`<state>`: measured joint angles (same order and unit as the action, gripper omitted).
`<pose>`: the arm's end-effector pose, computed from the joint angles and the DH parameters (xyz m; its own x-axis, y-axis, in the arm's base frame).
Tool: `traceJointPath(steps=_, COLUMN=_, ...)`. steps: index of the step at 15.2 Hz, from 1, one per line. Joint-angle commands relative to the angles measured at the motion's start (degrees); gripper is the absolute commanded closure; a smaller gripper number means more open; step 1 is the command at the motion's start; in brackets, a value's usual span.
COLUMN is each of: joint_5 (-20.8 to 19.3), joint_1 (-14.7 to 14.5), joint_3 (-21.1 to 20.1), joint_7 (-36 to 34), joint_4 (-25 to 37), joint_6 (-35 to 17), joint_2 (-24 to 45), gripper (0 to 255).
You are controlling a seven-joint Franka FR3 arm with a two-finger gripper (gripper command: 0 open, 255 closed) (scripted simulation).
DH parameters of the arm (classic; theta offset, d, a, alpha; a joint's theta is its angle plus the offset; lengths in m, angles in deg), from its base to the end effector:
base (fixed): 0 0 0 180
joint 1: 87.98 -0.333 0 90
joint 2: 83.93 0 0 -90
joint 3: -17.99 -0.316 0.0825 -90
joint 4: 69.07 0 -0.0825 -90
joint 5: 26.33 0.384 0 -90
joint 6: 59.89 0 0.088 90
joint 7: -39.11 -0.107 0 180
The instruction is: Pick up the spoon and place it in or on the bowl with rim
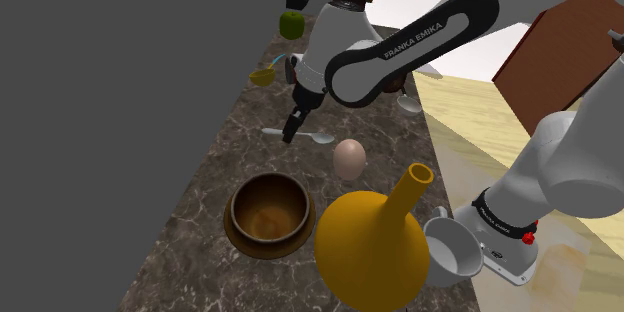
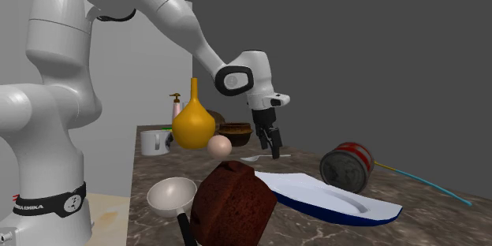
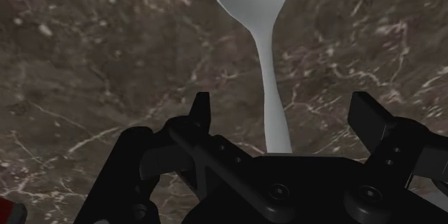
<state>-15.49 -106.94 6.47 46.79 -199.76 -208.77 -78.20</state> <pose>0.4735 0.2737 0.3332 0.8569 0.4652 0.2221 0.4977 -0.8589 -0.1209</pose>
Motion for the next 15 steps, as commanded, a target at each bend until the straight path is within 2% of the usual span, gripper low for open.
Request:
traceJointPath(steps=1, joint_5=0.00, joint_1=0.00, joint_3=0.00, joint_7=0.00, joint_4=0.00, joint_6=0.00, joint_2=0.00, gripper=0)
traceJointPath(steps=2, joint_5=0.00, joint_1=0.00, joint_3=0.00, joint_7=0.00, joint_4=0.00, joint_6=0.00, joint_2=0.00, gripper=255)
traceJointPath(steps=11, joint_5=0.00, joint_1=0.00, joint_3=0.00, joint_7=0.00, joint_4=0.00, joint_6=0.00, joint_2=0.00, gripper=255)
traceJointPath(steps=15, joint_5=-0.07, joint_1=0.09, joint_3=0.05, joint_7=-0.34, joint_4=0.92, joint_6=2.99, joint_2=-2.10, gripper=255)
